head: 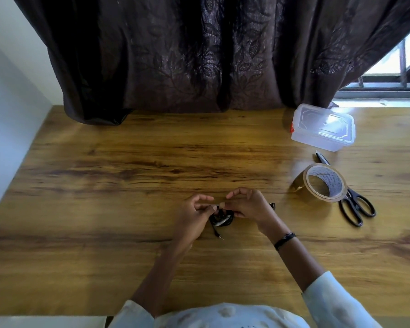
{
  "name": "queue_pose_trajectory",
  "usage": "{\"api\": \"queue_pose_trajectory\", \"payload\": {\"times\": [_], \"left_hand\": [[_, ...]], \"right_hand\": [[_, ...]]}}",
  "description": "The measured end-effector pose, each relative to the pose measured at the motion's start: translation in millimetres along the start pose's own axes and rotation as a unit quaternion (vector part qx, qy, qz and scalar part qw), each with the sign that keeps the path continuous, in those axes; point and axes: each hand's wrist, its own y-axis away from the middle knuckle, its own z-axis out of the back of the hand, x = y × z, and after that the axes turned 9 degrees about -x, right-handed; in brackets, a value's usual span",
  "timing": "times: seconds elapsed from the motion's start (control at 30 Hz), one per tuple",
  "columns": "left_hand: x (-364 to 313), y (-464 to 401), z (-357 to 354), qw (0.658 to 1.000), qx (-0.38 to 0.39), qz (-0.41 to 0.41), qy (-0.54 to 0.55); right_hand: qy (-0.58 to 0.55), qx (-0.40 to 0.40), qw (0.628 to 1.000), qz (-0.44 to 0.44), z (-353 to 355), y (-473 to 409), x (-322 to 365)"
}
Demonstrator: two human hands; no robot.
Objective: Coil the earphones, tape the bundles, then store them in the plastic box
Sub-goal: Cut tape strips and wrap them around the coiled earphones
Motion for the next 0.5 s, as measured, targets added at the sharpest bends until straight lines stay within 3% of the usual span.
{"api": "queue_pose_trajectory", "payload": {"times": [0.2,0.33,0.5], "left_hand": [[2.1,-5.7,-5.0,0.987,-0.050,-0.114,-0.103],[1.4,-7.1,-6.0,0.978,-0.079,-0.147,-0.128],[4.1,-8.4,-7.2,0.971,-0.093,-0.169,-0.142]], "right_hand": [[0.093,-0.048,0.988,0.118,-6.4,-6.4,-8.1],[0.145,-0.055,0.971,0.184,-10.5,-10.1,-8.7],[0.169,-0.043,0.964,0.200,-4.6,-18.0,-9.6]]}}
